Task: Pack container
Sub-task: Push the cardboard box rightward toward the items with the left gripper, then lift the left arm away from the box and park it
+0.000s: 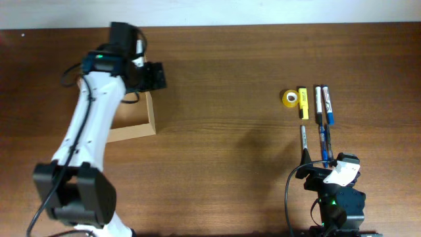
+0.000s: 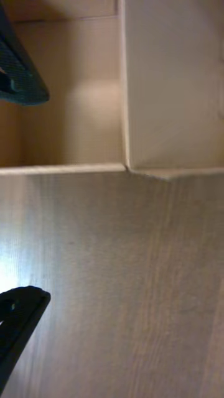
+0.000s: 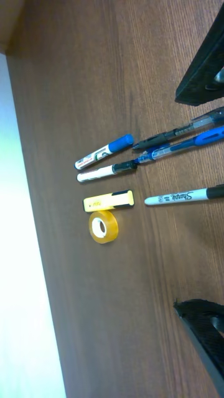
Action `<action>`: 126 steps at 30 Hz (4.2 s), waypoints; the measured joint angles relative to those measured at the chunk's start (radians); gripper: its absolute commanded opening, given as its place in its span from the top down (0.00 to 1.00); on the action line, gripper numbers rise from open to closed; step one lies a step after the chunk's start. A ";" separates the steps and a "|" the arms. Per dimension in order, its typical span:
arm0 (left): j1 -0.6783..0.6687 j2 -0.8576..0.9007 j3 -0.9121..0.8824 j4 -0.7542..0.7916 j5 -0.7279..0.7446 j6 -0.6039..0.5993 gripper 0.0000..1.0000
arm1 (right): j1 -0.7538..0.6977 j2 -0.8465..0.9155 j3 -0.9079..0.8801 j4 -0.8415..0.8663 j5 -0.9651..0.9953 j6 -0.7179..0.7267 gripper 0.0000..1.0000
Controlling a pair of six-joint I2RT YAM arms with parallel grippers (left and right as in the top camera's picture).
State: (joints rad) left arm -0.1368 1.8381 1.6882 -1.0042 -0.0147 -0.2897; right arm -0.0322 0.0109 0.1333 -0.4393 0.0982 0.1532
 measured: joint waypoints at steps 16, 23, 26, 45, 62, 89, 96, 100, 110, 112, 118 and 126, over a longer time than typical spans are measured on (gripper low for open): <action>-0.013 0.243 0.005 0.026 -0.071 -0.119 0.61 | 0.000 0.000 0.000 0.000 0.000 0.001 0.01; -0.013 0.289 0.005 0.033 -0.061 -0.134 0.98 | 0.000 0.000 0.000 0.000 0.000 0.001 0.01; -0.013 0.289 0.005 0.036 -0.056 -0.144 0.98 | 0.000 0.000 0.000 0.000 0.000 0.000 0.01; -0.240 0.300 0.660 -0.259 -0.066 -0.177 0.99 | 0.000 0.000 0.000 0.000 0.000 0.000 0.01; -0.652 0.441 0.703 -0.202 -0.154 -0.333 0.98 | 0.000 0.000 0.000 0.000 0.000 0.000 0.01; -0.658 0.664 0.702 -0.044 -0.187 -0.362 0.99 | 0.000 0.000 0.000 0.000 0.000 0.000 0.01; -0.652 0.664 0.702 -0.048 -0.191 -0.367 0.64 | 0.000 0.000 0.000 0.000 0.000 0.000 0.01; -0.645 0.664 0.702 -0.049 -0.196 -0.373 0.58 | 0.000 0.000 0.000 0.000 0.000 0.000 0.01; -0.642 0.665 0.835 -0.116 -0.226 -0.293 0.57 | 0.000 0.000 0.000 0.000 0.000 0.000 0.01; -0.640 0.665 0.904 -0.129 -0.240 -0.278 0.56 | 0.000 0.000 0.000 0.000 0.000 0.001 0.01; -0.637 0.665 1.080 -0.231 -0.291 -0.228 0.51 | 0.000 0.000 0.000 0.000 0.000 0.000 0.01; -0.537 0.664 1.400 -0.523 -0.360 -0.196 0.51 | 0.000 0.000 0.000 0.000 0.000 0.000 0.01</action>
State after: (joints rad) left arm -0.6743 2.5023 3.0879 -1.5269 -0.3744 -0.4854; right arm -0.0322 0.0109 0.1333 -0.4393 0.0978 0.1535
